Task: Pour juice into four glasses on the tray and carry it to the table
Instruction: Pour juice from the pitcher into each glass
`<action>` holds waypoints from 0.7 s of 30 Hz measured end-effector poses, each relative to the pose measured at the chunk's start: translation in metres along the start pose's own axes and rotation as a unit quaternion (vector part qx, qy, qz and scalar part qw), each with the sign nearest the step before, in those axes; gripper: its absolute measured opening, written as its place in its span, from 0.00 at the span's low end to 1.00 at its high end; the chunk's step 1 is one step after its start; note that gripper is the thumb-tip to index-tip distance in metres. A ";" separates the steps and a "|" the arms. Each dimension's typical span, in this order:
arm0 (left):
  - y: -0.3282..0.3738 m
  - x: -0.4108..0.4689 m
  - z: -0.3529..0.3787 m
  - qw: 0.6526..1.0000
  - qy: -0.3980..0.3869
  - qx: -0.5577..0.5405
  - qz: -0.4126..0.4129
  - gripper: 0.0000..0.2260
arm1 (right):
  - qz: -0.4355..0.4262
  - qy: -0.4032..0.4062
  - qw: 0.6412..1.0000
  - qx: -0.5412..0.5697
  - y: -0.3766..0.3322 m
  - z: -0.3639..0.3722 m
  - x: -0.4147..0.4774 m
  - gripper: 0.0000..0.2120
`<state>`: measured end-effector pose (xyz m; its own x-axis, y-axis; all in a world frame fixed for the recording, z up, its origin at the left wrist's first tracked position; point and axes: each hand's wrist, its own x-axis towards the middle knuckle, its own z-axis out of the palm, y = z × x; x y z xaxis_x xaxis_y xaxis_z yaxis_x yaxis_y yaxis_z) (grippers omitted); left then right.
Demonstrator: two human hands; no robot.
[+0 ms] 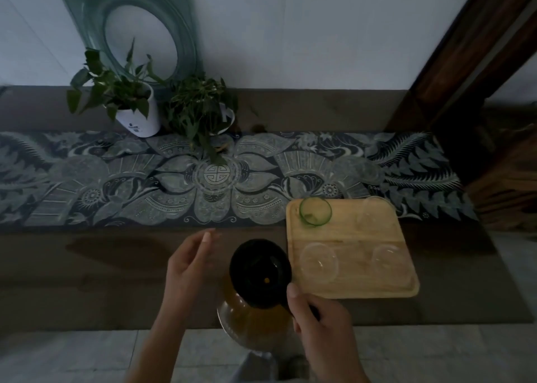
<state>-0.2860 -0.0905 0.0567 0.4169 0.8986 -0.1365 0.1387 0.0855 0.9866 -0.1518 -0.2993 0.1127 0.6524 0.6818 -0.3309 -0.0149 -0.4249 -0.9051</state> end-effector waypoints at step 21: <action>-0.027 -0.011 0.144 0.885 -0.329 0.323 0.063 0.51 | 0.075 0.165 0.963 -0.198 0.057 -0.139 -0.043 0.27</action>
<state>-0.1651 -0.1648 0.0185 0.8688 0.4205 -0.2614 0.4503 -0.4517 0.7702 -0.0754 -0.4356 0.1125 0.8716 0.3964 -0.2884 0.1195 -0.7423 -0.6593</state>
